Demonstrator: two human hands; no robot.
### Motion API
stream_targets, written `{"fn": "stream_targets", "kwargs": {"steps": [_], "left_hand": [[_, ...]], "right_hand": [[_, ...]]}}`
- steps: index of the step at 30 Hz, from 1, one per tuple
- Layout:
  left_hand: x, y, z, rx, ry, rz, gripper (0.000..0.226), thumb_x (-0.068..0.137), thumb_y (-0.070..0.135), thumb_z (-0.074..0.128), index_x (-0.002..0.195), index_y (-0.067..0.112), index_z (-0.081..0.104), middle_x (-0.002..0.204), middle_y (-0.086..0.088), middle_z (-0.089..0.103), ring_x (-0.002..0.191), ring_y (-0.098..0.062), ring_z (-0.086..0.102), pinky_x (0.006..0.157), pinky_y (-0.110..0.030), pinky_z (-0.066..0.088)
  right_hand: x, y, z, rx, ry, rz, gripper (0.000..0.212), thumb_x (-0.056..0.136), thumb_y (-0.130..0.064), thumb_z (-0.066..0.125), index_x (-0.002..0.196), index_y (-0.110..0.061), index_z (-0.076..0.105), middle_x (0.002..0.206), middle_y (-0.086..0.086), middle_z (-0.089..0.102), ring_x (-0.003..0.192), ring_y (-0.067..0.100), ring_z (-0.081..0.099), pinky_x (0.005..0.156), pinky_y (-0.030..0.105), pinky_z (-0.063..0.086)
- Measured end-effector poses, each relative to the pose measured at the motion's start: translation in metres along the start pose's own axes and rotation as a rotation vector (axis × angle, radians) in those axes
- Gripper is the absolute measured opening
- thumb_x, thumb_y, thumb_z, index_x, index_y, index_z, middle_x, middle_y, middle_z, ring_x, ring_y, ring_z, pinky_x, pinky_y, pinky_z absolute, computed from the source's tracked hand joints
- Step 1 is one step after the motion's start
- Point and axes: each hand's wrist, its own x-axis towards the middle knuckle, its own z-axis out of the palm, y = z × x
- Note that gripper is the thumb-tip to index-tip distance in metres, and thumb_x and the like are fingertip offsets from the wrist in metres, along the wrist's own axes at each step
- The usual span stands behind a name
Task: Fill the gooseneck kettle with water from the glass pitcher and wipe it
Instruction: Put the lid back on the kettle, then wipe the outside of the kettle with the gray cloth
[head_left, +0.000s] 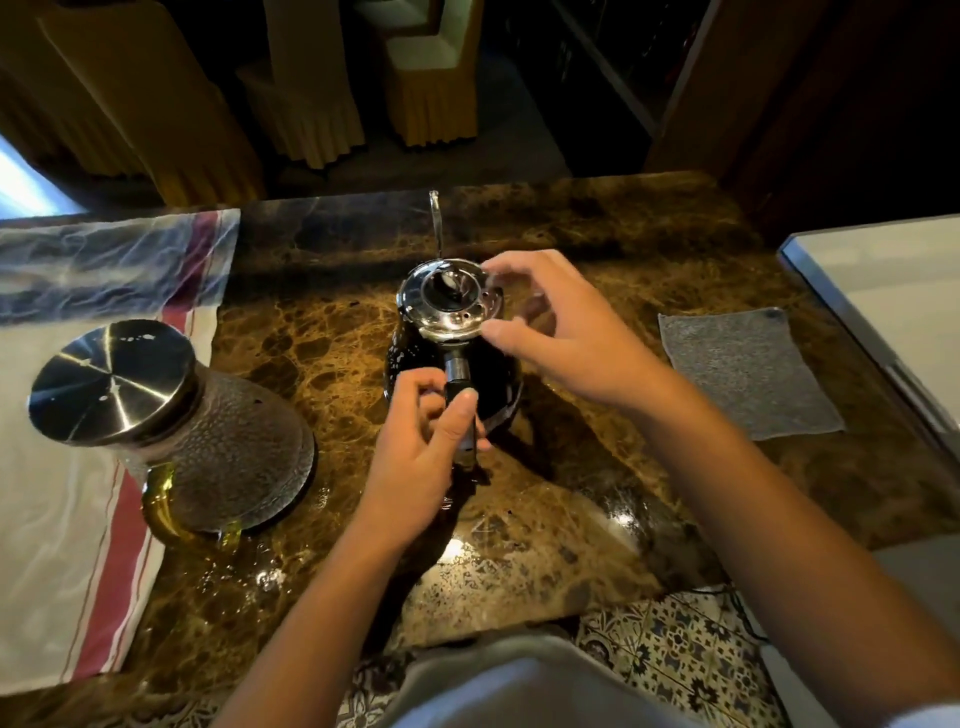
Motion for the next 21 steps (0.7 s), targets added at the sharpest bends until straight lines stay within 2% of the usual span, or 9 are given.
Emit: {"fn": "stream_targets", "kwargs": {"steps": [1, 3, 5, 9, 13, 15, 18, 20, 21], "left_hand": [[0.0, 0.003, -0.002, 0.081, 0.019, 0.017, 0.03, 0.1, 0.052, 0.055, 0.113, 0.026, 0.053, 0.092, -0.012, 0.069, 0.081, -0.025, 0.072, 0.073, -0.042, 0.063], [-0.001, 0.011, -0.006, 0.268, 0.074, 0.062, 0.033, 0.096, 0.056, 0.059, 0.106, 0.026, 0.054, 0.083, -0.002, 0.064, 0.075, -0.011, 0.066, 0.068, -0.022, 0.057], [-0.002, 0.022, -0.008, 0.332, 0.152, 0.124, 0.031, 0.092, 0.052, 0.063, 0.105, 0.025, 0.052, 0.08, 0.006, 0.059, 0.075, -0.009, 0.062, 0.065, -0.015, 0.051], [0.011, 0.044, -0.021, 0.39, 0.276, 0.278, 0.014, 0.099, 0.043, 0.055, 0.108, 0.034, 0.049, 0.093, 0.012, 0.057, 0.082, -0.006, 0.06, 0.072, -0.022, 0.051], [0.055, 0.068, -0.027, 0.712, 0.272, 0.413, 0.024, 0.102, 0.037, 0.056, 0.114, 0.017, 0.064, 0.11, 0.003, 0.062, 0.102, -0.01, 0.055, 0.085, -0.023, 0.043], [0.079, 0.076, -0.024, 0.837, 0.201, 0.402, 0.031, 0.101, 0.041, 0.056, 0.121, 0.02, 0.068, 0.123, 0.002, 0.063, 0.118, -0.011, 0.052, 0.096, -0.023, 0.038], [0.106, 0.077, -0.015, 0.952, 0.084, 0.353, 0.037, 0.101, 0.047, 0.055, 0.129, 0.026, 0.066, 0.14, 0.002, 0.06, 0.138, -0.018, 0.048, 0.112, -0.038, 0.038], [0.116, 0.075, -0.008, 0.981, 0.04, 0.321, 0.037, 0.102, 0.048, 0.056, 0.13, 0.027, 0.066, 0.14, 0.003, 0.061, 0.137, -0.018, 0.05, 0.111, -0.04, 0.041], [0.119, 0.073, -0.004, 0.982, 0.034, 0.299, 0.036, 0.101, 0.048, 0.057, 0.129, 0.027, 0.067, 0.136, 0.004, 0.064, 0.131, -0.016, 0.054, 0.106, -0.038, 0.045]], "right_hand": [[-0.008, 0.011, -0.005, 0.008, 0.06, 0.043, 0.046, 0.097, -0.034, 0.07, 0.139, -0.025, 0.056, 0.132, -0.005, 0.054, 0.104, 0.007, 0.061, 0.083, 0.019, 0.052], [-0.022, 0.039, -0.016, -0.048, 0.189, 0.153, 0.042, 0.097, -0.033, 0.069, 0.136, -0.026, 0.057, 0.13, -0.006, 0.054, 0.104, 0.008, 0.061, 0.085, 0.026, 0.052], [-0.036, 0.07, -0.029, -0.137, 0.258, 0.289, 0.041, 0.097, -0.033, 0.068, 0.136, -0.024, 0.058, 0.135, -0.003, 0.053, 0.117, 0.013, 0.058, 0.093, 0.032, 0.049], [-0.065, 0.129, -0.054, -0.377, 0.308, 0.55, 0.046, 0.097, -0.034, 0.066, 0.141, -0.021, 0.057, 0.156, 0.009, 0.043, 0.144, 0.031, 0.04, 0.114, 0.046, 0.035], [-0.083, 0.172, -0.063, -0.526, 0.363, 0.701, 0.052, 0.098, -0.041, 0.063, 0.145, -0.022, 0.055, 0.165, 0.014, 0.033, 0.151, 0.038, 0.029, 0.12, 0.06, 0.029], [-0.089, 0.185, -0.06, -0.548, 0.355, 0.753, 0.053, 0.099, -0.047, 0.06, 0.146, -0.024, 0.054, 0.165, 0.014, 0.033, 0.152, 0.038, 0.028, 0.12, 0.061, 0.026], [-0.098, 0.196, -0.047, -0.623, 0.341, 0.766, 0.051, 0.101, -0.052, 0.053, 0.144, -0.024, 0.057, 0.16, 0.015, 0.042, 0.148, 0.04, 0.033, 0.118, 0.058, 0.025], [-0.102, 0.198, -0.041, -0.658, 0.419, 0.73, 0.043, 0.101, -0.047, 0.056, 0.135, -0.021, 0.065, 0.148, 0.017, 0.053, 0.138, 0.043, 0.042, 0.112, 0.055, 0.031], [-0.103, 0.196, -0.039, -0.658, 0.46, 0.709, 0.038, 0.1, -0.042, 0.058, 0.128, -0.018, 0.069, 0.14, 0.018, 0.057, 0.131, 0.044, 0.047, 0.108, 0.054, 0.035]]}}
